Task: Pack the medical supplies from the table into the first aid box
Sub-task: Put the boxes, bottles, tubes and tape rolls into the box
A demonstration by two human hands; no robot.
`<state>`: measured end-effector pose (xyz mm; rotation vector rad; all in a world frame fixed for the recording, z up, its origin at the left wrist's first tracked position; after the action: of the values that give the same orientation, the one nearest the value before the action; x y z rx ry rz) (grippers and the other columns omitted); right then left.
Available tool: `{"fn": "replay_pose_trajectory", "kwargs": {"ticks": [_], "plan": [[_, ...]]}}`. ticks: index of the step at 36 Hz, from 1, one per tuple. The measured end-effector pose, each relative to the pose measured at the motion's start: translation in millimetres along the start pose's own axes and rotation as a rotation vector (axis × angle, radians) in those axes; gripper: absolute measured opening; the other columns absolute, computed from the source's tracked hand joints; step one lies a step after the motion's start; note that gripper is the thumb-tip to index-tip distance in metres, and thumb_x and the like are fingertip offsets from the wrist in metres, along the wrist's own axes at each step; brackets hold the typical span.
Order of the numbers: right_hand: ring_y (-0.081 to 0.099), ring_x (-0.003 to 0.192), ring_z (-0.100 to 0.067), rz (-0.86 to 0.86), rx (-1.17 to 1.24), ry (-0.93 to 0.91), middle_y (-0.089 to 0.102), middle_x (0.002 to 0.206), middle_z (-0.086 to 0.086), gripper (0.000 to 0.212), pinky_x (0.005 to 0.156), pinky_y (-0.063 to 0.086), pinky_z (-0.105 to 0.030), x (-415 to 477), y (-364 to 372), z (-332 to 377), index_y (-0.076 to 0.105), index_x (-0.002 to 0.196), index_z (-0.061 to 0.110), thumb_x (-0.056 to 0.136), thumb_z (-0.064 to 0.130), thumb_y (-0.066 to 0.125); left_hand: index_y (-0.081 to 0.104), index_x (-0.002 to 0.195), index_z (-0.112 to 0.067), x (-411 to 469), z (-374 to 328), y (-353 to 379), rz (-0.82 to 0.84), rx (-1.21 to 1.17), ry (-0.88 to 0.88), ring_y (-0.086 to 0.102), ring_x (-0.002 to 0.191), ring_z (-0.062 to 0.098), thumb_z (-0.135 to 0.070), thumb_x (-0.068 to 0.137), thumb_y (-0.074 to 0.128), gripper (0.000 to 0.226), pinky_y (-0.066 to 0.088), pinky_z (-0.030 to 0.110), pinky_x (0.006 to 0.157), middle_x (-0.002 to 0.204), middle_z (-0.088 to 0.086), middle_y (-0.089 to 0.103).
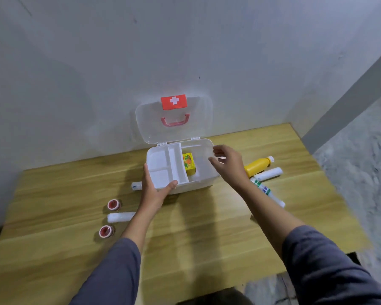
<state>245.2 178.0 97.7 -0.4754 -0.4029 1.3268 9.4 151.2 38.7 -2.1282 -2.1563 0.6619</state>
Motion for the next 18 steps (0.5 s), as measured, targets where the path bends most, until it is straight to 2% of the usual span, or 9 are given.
{"fn": "replay_pose_trajectory", "kwargs": {"ticks": [4,8,14,18], "plan": [[0.058,0.099,-0.018,-0.11,-0.031,0.033,0.063,0.113,-0.011,0.034,0.081,0.043,-0.025,-25.4,-39.8,-27.2,0.059,0.111,0.008,0.079,0.013,0.068,-0.004,0.149,-0.02,0.2,-0.8,2.2,-0.012,-0.013,0.023,0.011,0.143,0.015,-0.026,0.076,0.075,0.108,0.016,0.027,0.11,0.157,-0.001,0.007],[0.054,0.107,-0.023,-0.159,-0.133,0.12,0.061,0.113,-0.01,0.044,0.083,0.035,-0.023,-70.7,-72.6,-68.7,0.057,0.114,0.008,0.076,0.022,0.073,-0.004,0.149,-0.022,0.0,-0.6,3.4,-0.02,-0.021,0.018,0.012,0.142,0.016,-0.027,0.076,0.075,0.108,0.017,0.027,0.107,0.157,0.001,0.009],[0.045,0.116,-0.031,-0.197,-0.369,0.272,0.053,0.124,-0.015,0.072,0.094,0.038,-0.039,-139.1,-94.9,-128.0,0.046,0.125,0.005,0.068,0.034,0.079,-0.004,0.149,-0.02,1.0,-1.4,5.4,-0.019,-0.059,0.042,0.018,0.14,0.016,-0.022,0.077,0.074,0.106,0.02,0.021,0.102,0.155,0.002,0.014],[0.045,0.115,-0.033,-0.177,-0.491,0.334,0.052,0.123,-0.016,0.084,0.097,0.039,-0.043,-159.4,-93.8,-149.4,0.042,0.128,0.006,0.063,0.046,0.079,-0.005,0.148,-0.021,1.6,-2.6,7.6,-0.012,-0.045,0.055,0.018,0.139,0.015,-0.022,0.078,0.073,0.104,0.02,0.022,0.101,0.155,0.002,0.013]]}}
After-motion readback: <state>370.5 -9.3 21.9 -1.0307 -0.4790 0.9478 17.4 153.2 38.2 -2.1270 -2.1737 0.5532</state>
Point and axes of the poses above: each hand's wrist, its own x-axis towards the middle knuckle, its own y-axis out of the palm, z = x × y, the point moved 6 cm from there along x, towards the middle knuckle
